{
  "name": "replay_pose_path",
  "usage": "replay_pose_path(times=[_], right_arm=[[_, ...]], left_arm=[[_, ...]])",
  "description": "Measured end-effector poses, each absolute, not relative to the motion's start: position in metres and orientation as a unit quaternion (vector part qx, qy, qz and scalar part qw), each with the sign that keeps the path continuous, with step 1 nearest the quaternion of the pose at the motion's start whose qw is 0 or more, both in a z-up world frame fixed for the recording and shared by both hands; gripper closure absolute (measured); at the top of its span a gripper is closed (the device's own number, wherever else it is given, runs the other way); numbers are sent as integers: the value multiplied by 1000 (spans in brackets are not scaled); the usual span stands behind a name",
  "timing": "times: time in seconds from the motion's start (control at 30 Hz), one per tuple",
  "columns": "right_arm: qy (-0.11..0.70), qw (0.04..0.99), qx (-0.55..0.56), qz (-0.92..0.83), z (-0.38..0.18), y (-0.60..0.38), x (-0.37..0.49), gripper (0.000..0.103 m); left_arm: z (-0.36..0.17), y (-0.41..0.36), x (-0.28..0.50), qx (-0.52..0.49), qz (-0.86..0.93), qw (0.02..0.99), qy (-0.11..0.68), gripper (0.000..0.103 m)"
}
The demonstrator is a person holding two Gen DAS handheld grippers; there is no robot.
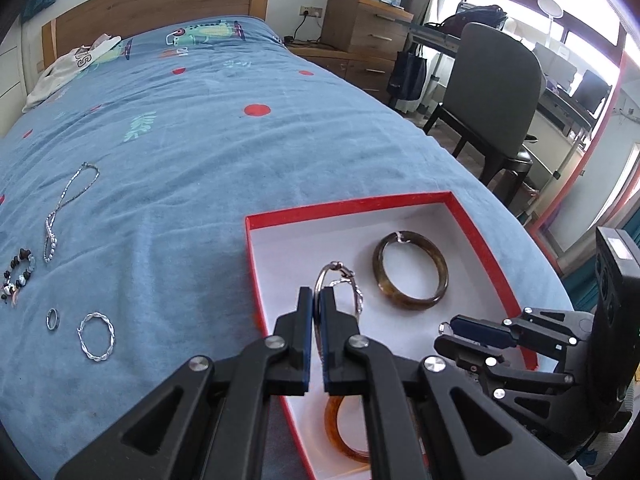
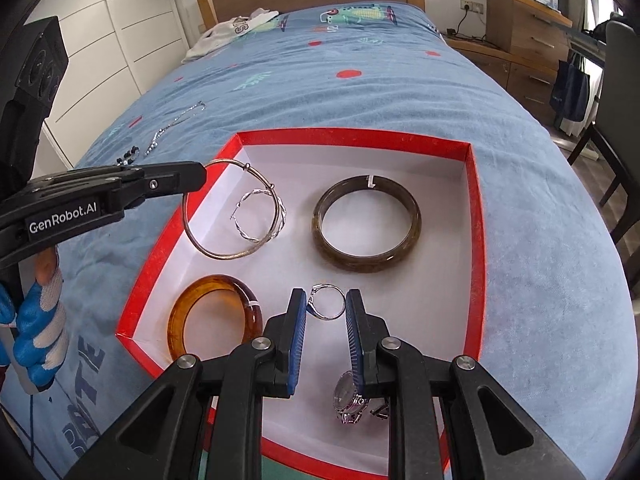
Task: Organize jewelry
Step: 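Open both tools to drop the ring and bangle into the box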
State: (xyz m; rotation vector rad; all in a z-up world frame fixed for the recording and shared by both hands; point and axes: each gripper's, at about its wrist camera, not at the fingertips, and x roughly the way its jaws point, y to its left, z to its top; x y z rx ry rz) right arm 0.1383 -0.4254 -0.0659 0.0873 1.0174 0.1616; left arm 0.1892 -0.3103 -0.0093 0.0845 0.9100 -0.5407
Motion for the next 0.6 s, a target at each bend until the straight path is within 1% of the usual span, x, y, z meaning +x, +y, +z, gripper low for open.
replay_pose_path(times=[0.3,0.6], right_arm=[[502,862,16,66,-76,-420,145,83],[508,859,-5,57,-75,-414,148,82]], left_arm=[[-33,-293,201,13,-263,853,450,99],[-36,-297,198,16,-274,855,440,98]])
